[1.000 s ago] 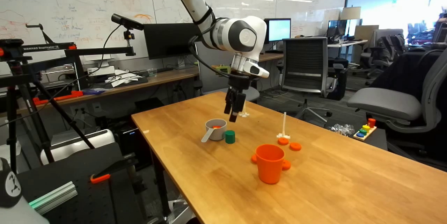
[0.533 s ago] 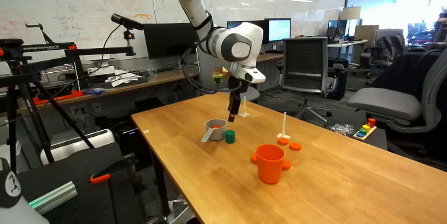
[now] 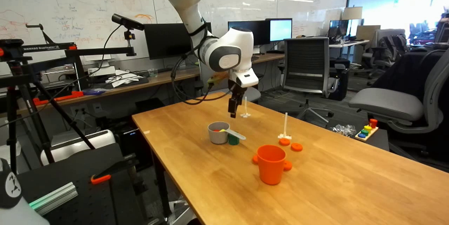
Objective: Pick up the orange block and put it in the grey pot, then the yellow block and put it in the grey pot, then the green block and put it in the grey pot.
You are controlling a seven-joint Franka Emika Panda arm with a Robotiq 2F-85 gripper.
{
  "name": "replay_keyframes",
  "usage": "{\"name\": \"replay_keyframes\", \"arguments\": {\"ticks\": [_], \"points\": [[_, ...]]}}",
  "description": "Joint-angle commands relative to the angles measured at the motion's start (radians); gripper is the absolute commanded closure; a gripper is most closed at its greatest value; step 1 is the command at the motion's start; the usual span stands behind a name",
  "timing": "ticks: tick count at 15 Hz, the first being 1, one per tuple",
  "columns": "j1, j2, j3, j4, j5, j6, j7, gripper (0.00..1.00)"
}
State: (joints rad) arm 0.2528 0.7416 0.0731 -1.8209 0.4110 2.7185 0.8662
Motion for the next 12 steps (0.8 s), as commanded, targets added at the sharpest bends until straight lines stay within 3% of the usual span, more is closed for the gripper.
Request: {"name": "replay_keyframes", "arguments": {"ticks": [1, 4, 12], "points": [[0.039, -0.089, -0.016, -0.057, 0.024, 0.109, 0.125, 0.00], [0.059, -0.128, -0.030, -0.084, 0.011, 0.159, 0.211, 0.00], [0.057, -0.174, -0.060, -0.222, 0.001, 0.134, 0.395, 0.00]]}}
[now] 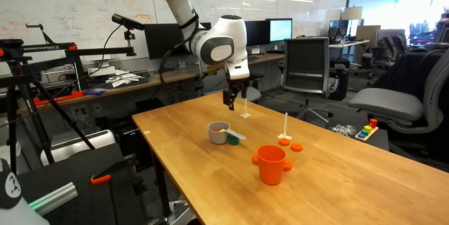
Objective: Pick up the orange block and put it in the grey pot, then the yellow block and put it in the grey pot, then the green block and put it in the grey pot.
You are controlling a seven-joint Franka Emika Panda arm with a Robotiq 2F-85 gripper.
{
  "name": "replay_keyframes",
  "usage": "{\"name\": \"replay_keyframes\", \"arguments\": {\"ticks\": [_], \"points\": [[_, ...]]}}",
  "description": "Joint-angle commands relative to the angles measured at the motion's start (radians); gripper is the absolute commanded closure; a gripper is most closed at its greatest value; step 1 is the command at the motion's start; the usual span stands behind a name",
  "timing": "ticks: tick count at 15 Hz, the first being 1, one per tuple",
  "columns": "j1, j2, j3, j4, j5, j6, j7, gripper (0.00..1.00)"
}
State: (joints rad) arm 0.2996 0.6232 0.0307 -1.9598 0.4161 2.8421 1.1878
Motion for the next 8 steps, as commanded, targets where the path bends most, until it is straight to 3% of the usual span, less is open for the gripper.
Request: {"name": "replay_keyframes", "arguments": {"ticks": [1, 8], "points": [[0.015, -0.060, -0.025, -0.099, -0.008, 0.016, 0.096, 0.00], [0.074, -0.151, -0.094, -0.167, -0.090, 0.001, 0.268, 0.00]]}}
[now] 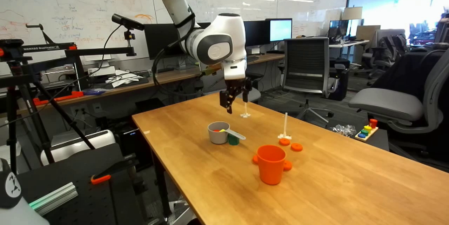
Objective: Pick up the orange block and put it in the grey pot, then the yellow block and put it in the grey pot, then the green block and put it in the grey pot.
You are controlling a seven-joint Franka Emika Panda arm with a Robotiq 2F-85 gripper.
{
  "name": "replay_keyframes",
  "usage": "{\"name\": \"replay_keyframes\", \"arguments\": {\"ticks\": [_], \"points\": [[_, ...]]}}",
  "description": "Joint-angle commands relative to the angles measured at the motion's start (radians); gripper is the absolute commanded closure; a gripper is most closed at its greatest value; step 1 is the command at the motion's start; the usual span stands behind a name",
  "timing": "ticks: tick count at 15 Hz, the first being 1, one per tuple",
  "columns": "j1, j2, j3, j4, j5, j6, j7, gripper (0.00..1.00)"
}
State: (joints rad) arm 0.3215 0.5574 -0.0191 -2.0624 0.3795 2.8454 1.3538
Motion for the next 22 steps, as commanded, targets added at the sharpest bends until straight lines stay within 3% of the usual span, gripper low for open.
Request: {"name": "replay_keyframes", "arguments": {"ticks": [1, 16, 22], "points": [[0.057, -0.095, -0.049, -0.075, -0.068, 0.002, 0.126, 0.00], [0.008, -0.220, -0.060, -0.340, -0.139, 0.043, 0.240, 0.00], [-0.011, -0.179, -0.046, -0.334, -0.153, 0.193, 0.188, 0.00]]}}
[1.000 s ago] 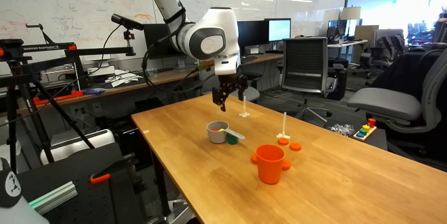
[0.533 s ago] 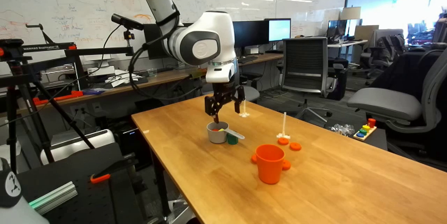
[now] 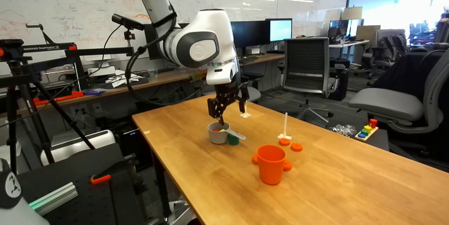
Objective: Pick up the orange block and put it in the grey pot, then the yellow block and put it in the grey pot, then the green block and put it in the grey pot.
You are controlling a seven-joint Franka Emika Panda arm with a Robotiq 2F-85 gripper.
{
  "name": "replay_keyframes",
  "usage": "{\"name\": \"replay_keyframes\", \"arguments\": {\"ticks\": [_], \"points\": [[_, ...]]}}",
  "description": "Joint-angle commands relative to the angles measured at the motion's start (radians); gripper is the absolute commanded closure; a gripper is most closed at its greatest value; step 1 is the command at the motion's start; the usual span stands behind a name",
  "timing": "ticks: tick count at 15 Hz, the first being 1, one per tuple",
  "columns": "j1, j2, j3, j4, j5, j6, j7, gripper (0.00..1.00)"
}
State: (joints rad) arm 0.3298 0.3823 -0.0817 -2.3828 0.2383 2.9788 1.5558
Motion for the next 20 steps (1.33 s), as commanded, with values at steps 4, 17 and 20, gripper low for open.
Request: {"name": "replay_keyframes", "arguments": {"ticks": [4, 17, 20], "points": [[-0.050, 0.011, 0.053, -0.003, 0.025, 0.048, -0.020, 0.00], [-0.203, 0.072, 0.180, 0.038, 0.152, -0.001, -0.049, 0.00], [-0.204, 0.103, 0.176, 0.054, 0.142, 0.010, -0.059, 0.00]]}}
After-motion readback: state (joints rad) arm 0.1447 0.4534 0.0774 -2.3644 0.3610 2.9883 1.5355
